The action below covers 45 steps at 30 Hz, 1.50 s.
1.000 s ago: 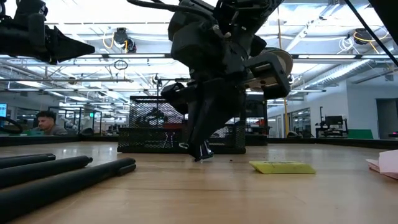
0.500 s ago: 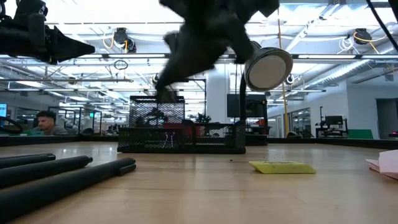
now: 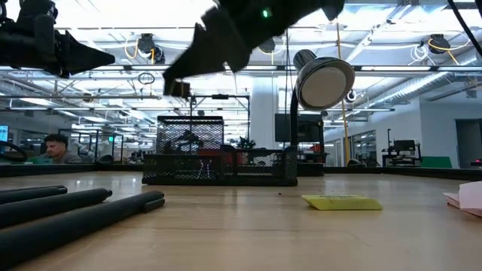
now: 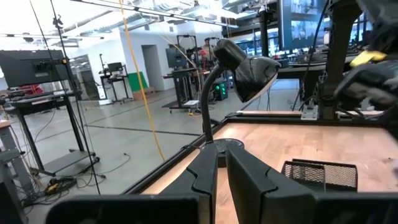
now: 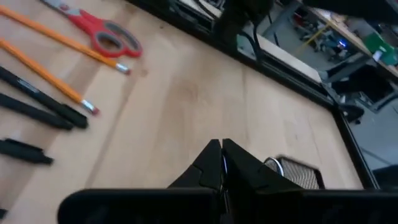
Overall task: Pick and place office supplies into organizer
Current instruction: Put the black binder clip into the black desk organizer
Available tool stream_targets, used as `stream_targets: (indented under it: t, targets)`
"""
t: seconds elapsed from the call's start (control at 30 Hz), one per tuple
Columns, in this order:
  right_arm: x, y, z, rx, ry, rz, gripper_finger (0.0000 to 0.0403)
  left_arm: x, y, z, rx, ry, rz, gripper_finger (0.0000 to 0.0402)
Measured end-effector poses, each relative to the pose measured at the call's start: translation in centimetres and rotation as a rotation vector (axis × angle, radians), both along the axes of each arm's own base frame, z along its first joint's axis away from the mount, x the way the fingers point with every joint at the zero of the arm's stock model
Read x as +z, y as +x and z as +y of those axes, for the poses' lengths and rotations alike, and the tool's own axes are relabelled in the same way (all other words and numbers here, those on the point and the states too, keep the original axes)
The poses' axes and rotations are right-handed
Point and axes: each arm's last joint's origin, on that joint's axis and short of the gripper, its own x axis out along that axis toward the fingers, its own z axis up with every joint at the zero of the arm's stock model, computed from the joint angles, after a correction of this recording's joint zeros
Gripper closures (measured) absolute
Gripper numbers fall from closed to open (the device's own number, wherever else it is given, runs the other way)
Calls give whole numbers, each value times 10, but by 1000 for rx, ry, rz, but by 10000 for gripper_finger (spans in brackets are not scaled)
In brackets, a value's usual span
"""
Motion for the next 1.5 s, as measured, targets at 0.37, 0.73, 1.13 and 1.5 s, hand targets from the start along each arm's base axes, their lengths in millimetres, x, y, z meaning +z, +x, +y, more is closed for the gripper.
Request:
stream_targets:
  t: [0.37, 0.73, 1.13, 1.5]
  targets:
    - [-28, -10, -28, -76, 33, -39, 403, 0, 0, 0, 0, 1, 0, 360]
    - [-43, -19, -41, -111, 111, -92, 403, 0, 0, 0, 1, 4, 2, 360]
    - [-45, -20, -38, -37, 109, -70, 403, 0, 0, 0, 1, 4, 2, 360]
    - [-64, -17, -36, -22, 54, -38, 403, 0, 0, 0, 1, 4, 2, 360]
